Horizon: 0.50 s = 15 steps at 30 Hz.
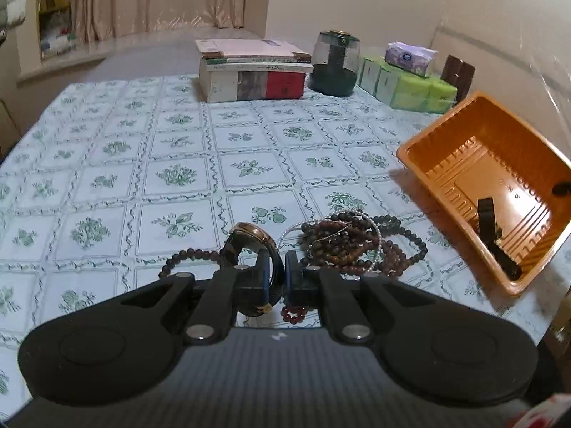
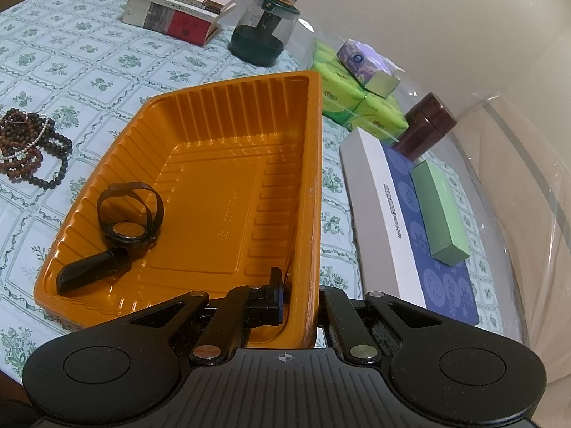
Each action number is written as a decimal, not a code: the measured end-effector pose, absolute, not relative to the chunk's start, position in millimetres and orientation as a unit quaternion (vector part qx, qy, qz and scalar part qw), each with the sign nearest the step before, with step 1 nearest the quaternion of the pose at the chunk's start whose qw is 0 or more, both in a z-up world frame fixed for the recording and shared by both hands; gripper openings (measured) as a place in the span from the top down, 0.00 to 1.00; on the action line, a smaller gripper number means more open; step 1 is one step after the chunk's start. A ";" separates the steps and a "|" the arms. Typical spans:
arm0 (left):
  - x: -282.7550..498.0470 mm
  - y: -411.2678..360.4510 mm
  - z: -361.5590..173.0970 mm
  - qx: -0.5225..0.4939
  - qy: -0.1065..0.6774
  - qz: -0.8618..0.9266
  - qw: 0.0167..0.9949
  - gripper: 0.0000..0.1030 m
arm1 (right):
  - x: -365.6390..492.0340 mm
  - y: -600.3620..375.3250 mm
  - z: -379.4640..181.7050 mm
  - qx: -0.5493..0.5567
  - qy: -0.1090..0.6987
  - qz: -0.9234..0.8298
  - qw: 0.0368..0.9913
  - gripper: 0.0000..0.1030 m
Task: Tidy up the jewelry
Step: 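Carry the gold-faced watch into the tray and open the left gripper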
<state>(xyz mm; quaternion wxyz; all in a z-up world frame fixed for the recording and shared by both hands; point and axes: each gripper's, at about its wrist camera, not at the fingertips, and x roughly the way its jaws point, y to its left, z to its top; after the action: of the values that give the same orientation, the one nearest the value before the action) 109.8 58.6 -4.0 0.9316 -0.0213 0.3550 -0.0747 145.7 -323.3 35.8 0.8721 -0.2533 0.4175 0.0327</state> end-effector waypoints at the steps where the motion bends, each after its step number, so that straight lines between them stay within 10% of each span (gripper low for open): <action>1: 109.5 56.1 -2.5 -0.021 0.355 -0.079 0.931 0.93 | 145.6 -323.5 35.9 -0.253 0.418 0.033 0.872 0.97; 15: 124.0 -57.6 13.3 0.008 0.338 -0.213 0.917 0.93 | 146.9 -325.6 35.1 -0.248 0.419 0.035 0.873 0.97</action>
<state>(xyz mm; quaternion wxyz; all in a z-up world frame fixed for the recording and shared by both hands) 124.0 -57.6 13.3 0.9168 0.0081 0.3375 -0.2132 146.9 -325.6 35.1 0.8727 -0.2477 0.4192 0.0353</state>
